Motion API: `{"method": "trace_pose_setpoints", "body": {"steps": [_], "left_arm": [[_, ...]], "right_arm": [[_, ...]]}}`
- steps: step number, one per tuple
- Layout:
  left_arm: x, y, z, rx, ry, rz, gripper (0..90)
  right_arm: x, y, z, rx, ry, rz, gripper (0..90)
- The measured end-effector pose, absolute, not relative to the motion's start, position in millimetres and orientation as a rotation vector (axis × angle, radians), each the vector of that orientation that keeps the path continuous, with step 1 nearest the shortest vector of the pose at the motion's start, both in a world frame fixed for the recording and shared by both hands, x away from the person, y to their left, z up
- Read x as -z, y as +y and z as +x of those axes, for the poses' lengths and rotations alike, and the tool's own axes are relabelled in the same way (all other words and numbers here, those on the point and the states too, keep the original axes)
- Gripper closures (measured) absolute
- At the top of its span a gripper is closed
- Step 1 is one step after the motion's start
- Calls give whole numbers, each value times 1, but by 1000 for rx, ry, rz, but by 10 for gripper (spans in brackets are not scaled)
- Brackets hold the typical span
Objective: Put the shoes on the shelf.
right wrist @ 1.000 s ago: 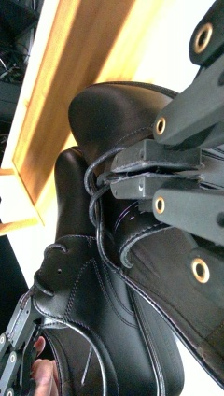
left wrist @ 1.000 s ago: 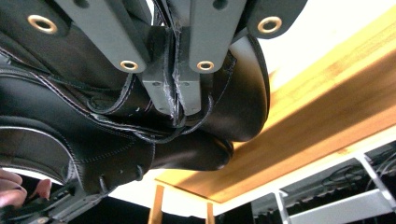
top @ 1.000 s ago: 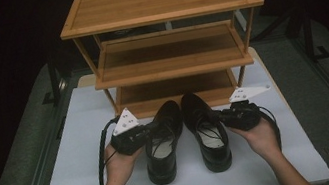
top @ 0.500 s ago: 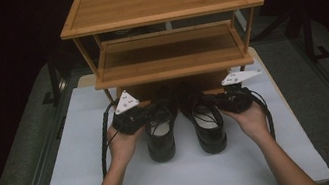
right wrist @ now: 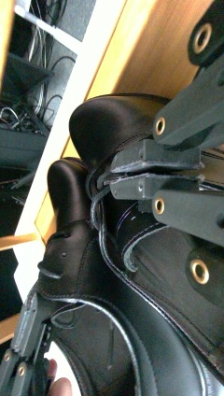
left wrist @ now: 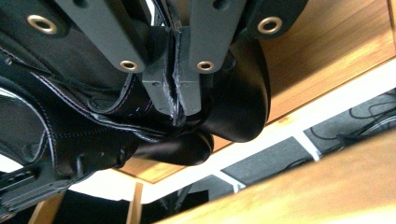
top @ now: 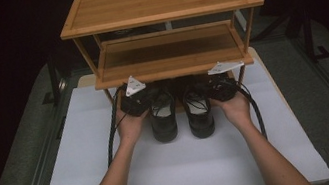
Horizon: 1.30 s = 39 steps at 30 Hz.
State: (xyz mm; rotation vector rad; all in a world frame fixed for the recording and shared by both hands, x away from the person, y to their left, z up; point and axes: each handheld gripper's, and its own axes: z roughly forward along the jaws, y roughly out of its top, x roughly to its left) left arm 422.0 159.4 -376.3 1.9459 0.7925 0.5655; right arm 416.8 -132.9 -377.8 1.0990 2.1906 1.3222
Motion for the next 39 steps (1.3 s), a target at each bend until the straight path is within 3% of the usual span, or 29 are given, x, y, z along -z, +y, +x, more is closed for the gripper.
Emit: {"method": "trace_pose_setpoints", "body": {"steps": [16, 20, 25, 28, 33, 39], "left_arm": [[389, 162, 422, -507, 770, 1944, 842], [386, 163, 420, -491, 770, 1957, 745], [378, 174, 410, -451, 760, 1957, 475], [374, 180, 396, -462, 740, 1968, 407], [371, 194, 369, -450, 719, 1952, 329], [380, 202, 347, -406, 715, 1963, 237]], "right_arm": [[390, -126, 417, -1335, 2166, 1107, 830], [387, -128, 417, -1353, 2173, 1126, 717], [380, -135, 410, -1381, 2194, 1135, 474], [379, -139, 399, -1392, 2213, 1127, 386], [379, -143, 375, -1375, 2233, 1106, 286], [381, -149, 347, -1401, 2243, 1093, 255]]}}
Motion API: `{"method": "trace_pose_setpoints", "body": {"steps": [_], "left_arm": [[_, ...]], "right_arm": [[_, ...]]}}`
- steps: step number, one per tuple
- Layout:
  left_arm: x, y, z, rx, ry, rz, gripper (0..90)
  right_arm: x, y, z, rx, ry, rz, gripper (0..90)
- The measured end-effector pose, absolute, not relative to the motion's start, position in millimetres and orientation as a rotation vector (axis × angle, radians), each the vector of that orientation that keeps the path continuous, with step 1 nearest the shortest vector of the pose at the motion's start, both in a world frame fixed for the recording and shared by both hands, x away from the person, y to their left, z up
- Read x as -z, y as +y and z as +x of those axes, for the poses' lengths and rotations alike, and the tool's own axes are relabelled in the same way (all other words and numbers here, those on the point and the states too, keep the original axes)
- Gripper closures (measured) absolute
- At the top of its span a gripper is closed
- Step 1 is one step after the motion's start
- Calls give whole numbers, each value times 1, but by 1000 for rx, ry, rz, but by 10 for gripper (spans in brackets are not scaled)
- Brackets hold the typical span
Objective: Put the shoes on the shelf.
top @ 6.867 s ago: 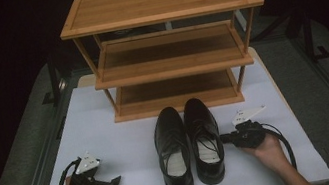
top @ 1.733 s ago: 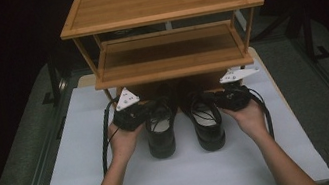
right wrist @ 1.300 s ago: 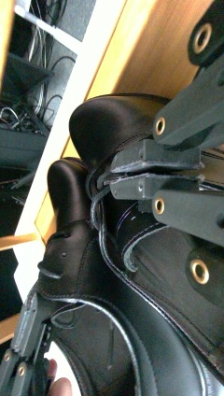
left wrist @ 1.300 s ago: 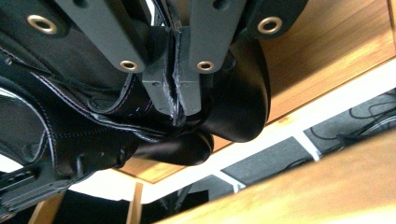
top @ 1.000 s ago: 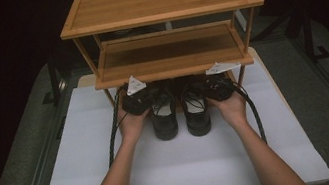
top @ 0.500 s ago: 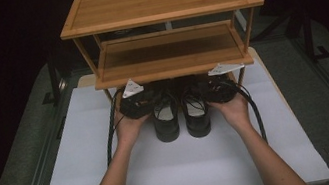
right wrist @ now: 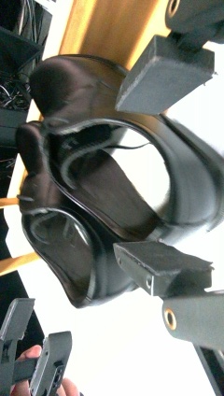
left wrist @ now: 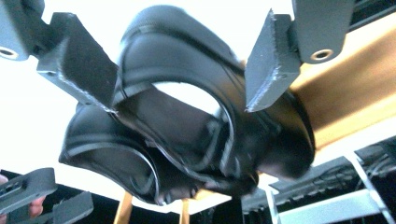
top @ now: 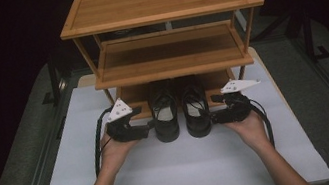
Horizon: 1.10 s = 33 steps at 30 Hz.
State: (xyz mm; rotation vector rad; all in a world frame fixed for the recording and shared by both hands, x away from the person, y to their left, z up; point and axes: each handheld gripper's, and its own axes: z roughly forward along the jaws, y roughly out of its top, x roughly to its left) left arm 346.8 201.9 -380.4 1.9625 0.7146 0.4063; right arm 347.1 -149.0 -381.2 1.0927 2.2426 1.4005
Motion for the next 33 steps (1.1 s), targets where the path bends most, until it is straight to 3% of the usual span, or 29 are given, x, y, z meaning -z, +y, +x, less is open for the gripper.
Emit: {"method": "trace_pose_setpoints", "body": {"steps": [12, 25, 33], "left_arm": [[430, 190, 347, -359, 726, 2096, 106], [452, 167, 356, -390, 676, 2208, 91], [452, 161, 355, -402, 666, 2216, 115]], "right_arm": [[431, -153, 341, -1299, 2380, 1149, 145], [455, -132, 353, -1212, 2463, 1129, 112], [455, -124, 351, -1240, 2450, 1120, 143]]}}
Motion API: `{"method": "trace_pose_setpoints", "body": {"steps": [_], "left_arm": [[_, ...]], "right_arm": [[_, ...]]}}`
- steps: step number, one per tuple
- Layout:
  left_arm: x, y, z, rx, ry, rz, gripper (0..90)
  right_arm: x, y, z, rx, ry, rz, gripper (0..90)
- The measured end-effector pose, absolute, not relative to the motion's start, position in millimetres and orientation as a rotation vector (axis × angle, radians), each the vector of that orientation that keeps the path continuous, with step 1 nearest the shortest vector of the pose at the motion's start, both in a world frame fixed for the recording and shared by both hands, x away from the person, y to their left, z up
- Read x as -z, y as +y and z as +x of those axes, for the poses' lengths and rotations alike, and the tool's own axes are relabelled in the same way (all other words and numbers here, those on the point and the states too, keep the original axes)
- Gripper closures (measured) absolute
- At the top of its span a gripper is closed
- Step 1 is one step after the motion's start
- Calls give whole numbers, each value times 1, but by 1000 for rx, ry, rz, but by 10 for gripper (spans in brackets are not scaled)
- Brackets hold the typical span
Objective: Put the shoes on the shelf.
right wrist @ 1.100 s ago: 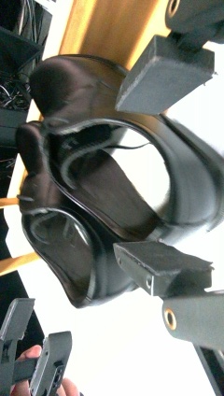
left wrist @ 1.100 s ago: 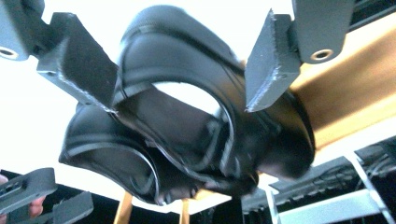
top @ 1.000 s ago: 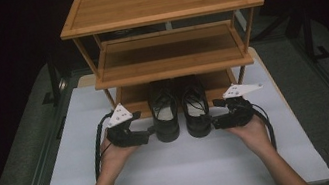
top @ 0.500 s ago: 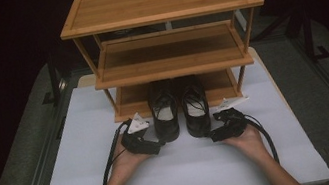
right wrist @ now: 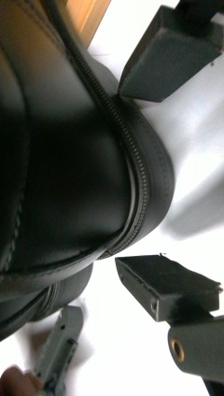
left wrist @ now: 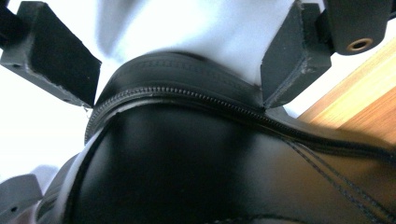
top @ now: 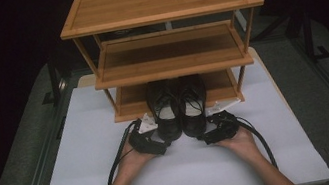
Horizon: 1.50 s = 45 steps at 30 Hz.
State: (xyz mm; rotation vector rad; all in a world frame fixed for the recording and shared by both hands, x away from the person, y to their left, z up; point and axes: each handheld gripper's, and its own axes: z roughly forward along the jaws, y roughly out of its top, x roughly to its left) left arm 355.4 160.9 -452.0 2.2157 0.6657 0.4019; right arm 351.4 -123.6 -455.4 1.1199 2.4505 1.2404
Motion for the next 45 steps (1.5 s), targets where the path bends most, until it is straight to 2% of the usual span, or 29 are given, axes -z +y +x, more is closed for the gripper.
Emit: {"method": "trace_pose_setpoints", "body": {"steps": [17, 35, 45], "left_arm": [[440, 163, 362, -340, 710, 2147, 124], [431, 162, 411, -283, 754, 2131, 110], [434, 158, 433, -328, 782, 2128, 110]], "right_arm": [[444, -124, 357, -1297, 2403, 1173, 156], [437, -124, 396, -1328, 2371, 1220, 156], [440, -122, 418, -1313, 2328, 1239, 156]]}}
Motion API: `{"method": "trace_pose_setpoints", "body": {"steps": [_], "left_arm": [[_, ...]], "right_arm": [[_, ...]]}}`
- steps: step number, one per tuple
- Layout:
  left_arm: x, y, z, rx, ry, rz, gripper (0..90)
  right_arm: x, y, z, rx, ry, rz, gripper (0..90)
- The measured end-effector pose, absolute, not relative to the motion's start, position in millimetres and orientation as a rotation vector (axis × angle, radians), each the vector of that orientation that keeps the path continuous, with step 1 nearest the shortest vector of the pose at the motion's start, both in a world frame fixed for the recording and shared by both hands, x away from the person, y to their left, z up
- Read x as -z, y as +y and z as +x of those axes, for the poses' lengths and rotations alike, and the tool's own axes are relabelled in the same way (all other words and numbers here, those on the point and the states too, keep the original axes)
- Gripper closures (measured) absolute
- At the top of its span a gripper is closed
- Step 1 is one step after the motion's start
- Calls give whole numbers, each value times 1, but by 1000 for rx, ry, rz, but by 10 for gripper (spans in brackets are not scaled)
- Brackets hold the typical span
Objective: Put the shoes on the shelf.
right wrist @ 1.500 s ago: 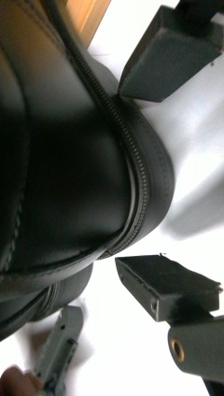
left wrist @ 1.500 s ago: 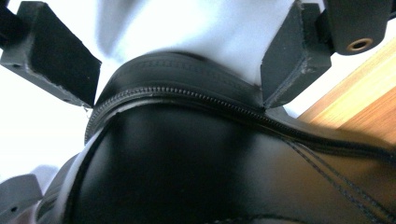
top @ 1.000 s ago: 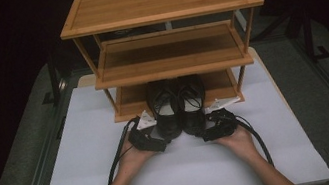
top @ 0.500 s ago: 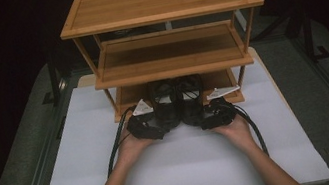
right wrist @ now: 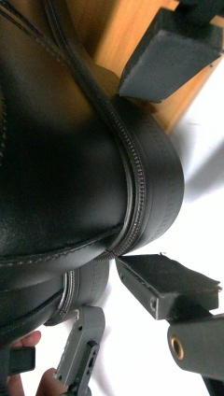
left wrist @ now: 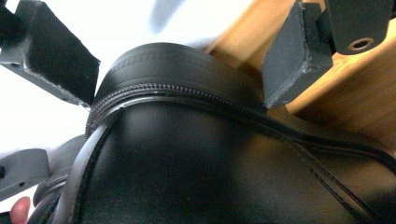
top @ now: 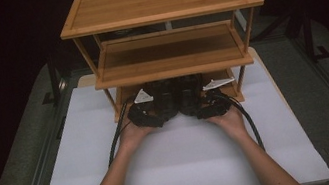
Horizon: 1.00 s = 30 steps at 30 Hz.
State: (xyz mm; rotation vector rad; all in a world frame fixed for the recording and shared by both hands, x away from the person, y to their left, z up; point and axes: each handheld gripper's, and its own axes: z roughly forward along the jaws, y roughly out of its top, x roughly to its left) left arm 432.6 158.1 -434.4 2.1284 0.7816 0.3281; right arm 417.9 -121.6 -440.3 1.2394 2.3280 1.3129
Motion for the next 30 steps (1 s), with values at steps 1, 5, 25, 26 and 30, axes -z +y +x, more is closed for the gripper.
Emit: {"method": "trace_pose_setpoints", "body": {"steps": [1, 5, 25, 26, 30], "left_arm": [[434, 158, 433, -328, 782, 2128, 110], [437, 156, 439, -350, 779, 2140, 110], [444, 153, 459, -320, 896, 2108, 110], [443, 155, 461, -344, 856, 2129, 110], [442, 154, 459, -367, 846, 2147, 119]], "right_arm": [[440, -122, 418, -1313, 2328, 1239, 156], [442, -120, 425, -1279, 2324, 1252, 155], [450, -112, 444, -1213, 2304, 1281, 154], [451, -112, 444, -1213, 2304, 1299, 153], [451, -113, 444, -1217, 2312, 1309, 152]]}}
